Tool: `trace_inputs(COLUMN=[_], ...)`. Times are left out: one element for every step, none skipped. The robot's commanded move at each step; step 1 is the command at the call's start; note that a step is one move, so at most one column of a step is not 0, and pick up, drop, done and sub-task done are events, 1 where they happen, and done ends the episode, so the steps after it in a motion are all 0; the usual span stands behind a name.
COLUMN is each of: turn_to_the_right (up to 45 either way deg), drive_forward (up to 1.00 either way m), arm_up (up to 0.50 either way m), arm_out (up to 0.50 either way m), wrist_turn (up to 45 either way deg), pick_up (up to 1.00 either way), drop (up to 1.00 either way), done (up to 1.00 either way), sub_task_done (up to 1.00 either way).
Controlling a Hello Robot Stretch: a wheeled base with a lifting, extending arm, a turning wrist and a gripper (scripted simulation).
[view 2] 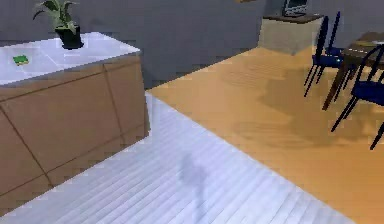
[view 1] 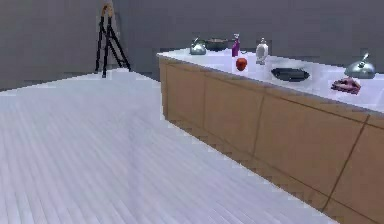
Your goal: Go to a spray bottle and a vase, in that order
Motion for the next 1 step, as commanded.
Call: trace_inputs(turn_to_the_right=[0.0], drive_forward=[1.00], arm_up=[0.00], arm_out=[0.00], wrist_turn=[0.0], pick_up=[0.00], drop=[0.00], done=[0.00], sub_task_done=[0.00])
